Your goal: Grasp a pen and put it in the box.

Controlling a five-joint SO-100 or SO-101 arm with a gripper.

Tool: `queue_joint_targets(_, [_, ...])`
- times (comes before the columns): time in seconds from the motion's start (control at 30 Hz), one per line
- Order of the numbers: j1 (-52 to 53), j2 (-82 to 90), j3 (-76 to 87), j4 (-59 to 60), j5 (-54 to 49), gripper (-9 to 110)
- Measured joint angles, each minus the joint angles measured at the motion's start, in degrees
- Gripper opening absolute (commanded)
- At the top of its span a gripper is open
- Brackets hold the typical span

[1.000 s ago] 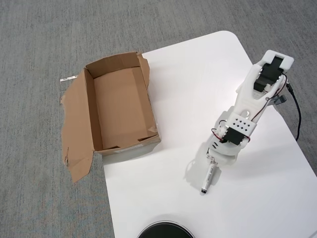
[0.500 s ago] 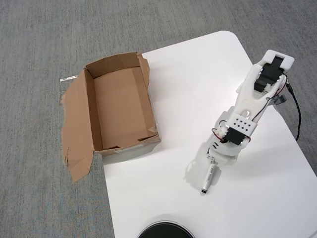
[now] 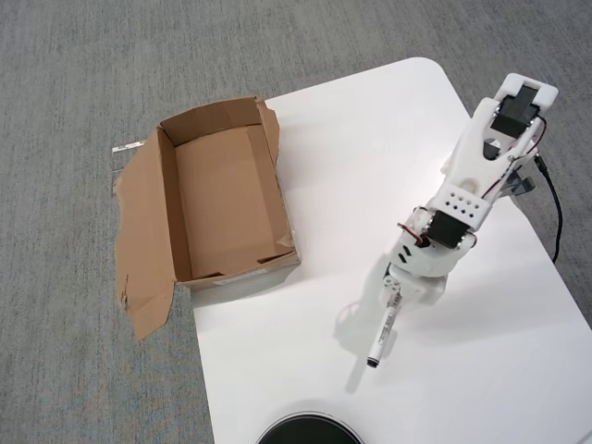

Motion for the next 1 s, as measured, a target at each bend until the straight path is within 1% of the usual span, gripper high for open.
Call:
queue_joint_targets(0.13, [1.4,1.0,-3.5,0.0,0.1,1])
queue_joint_targets(0.43, [8.7,1.1,-14.5,0.0,0.0,1])
queue_joint_targets(0.57, [12.9,1.1,-17.8,0.0,0.0,1])
queue_joint_targets(0.77, [16.2,1.1,-20.8,0.0,0.0,1])
queue_joint_targets(1.0, [23.9,1.1,-27.1,0.0,0.2,1])
